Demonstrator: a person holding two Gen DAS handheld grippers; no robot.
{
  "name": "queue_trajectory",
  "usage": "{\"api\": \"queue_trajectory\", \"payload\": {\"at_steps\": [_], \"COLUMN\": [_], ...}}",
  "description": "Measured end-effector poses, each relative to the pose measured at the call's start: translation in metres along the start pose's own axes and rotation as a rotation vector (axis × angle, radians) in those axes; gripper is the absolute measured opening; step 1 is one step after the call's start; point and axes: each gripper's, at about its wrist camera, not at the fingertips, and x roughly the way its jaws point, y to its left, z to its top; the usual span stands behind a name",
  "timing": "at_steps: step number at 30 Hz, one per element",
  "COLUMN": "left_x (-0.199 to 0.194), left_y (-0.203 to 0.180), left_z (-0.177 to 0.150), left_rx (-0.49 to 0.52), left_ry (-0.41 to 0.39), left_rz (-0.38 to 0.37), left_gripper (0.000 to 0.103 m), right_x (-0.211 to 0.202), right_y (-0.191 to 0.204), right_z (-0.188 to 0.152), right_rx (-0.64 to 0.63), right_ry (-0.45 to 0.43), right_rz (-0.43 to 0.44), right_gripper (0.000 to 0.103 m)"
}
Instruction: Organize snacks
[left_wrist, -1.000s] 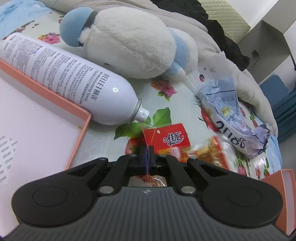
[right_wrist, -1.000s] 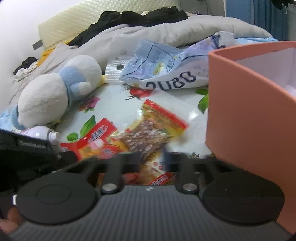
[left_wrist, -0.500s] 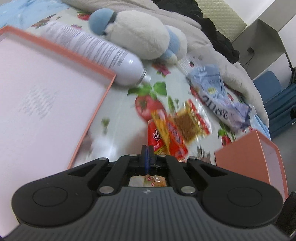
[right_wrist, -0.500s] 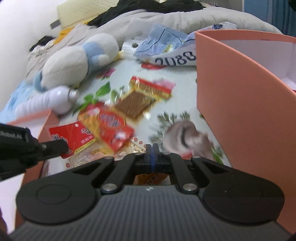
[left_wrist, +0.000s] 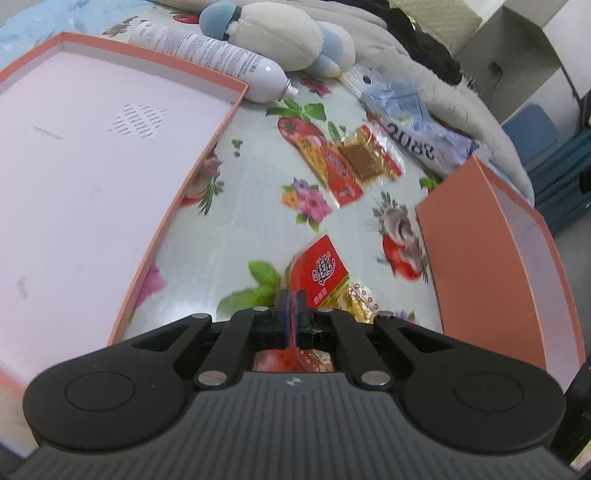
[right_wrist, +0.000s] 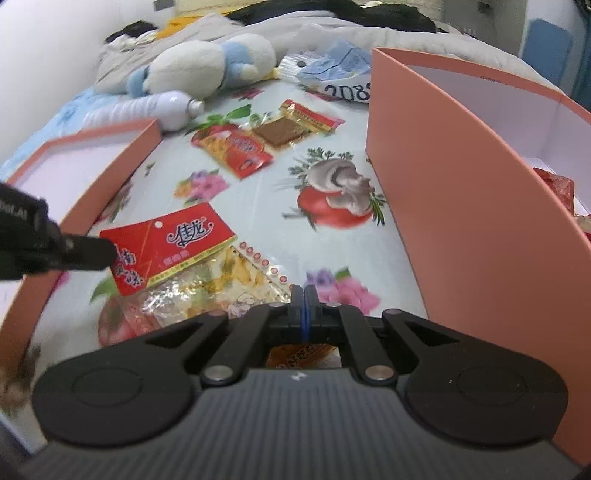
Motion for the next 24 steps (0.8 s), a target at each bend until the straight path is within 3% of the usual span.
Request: {"api": "queue_trajectory", "payload": {"at_steps": [3,5,7,9,10,12,15,18,24], "left_x": [-0.009,-0.014,-0.022,-0.033,-0.038,-0.043,-0.040,-0.026,0.021], "left_y": [-0.004,-0.008,-0.012,-0.020,-0.023,-0.028,-0.037,-0.048,-0.074], "left_z": [-0.006,-0.007,-0.007,-0.006,-0.005,0.001,0.012,0.024,0.053], "left_rx": [0.022,0.040,0.088,0.159,0.184,0.226,0.298,0.375,0.534], "left_ry": [0.012,0.023,0.018,-0.018,-0.031,-0.037,-0.041,-0.018,0.014], "left_rz": [0.004,0.021,0.018,0.040,0.051,0.044,0.023,0.001,0.013], "left_gripper": [0.002,0.017,0.059,0.080,0.083,0.084,0.089,0.090,0.095], "right_x": [-0.008,-0.016,-0.025,-0.035,-0.039,-0.045,-0.047,-0.045,-0.034], "right_y": [-0.012,-0.018,-0.018,-0.016,-0.015,-0.015,-0.012,-0.006,0.006], "right_z": [-0.003,-0.004,-0.007,-0.010,-0.011,-0.014,-0.017,-0.018,-0.018], "right_rx": [0.043,0.040,0.016,-0.023,-0.038,-0.054,-0.092,-0.151,-0.279], "right_ry": [0.013,0.013,0.008,-0.011,-0.018,-0.025,-0.025,-0.015,0.009], "right_rz": [0.037,0.068,0.113,0.123,0.139,0.188,0.222,0.259,0.249], "right_gripper": [0.006,0.007,0.008,0.018,0.034,0.055,0.076,0.084,0.084]}}
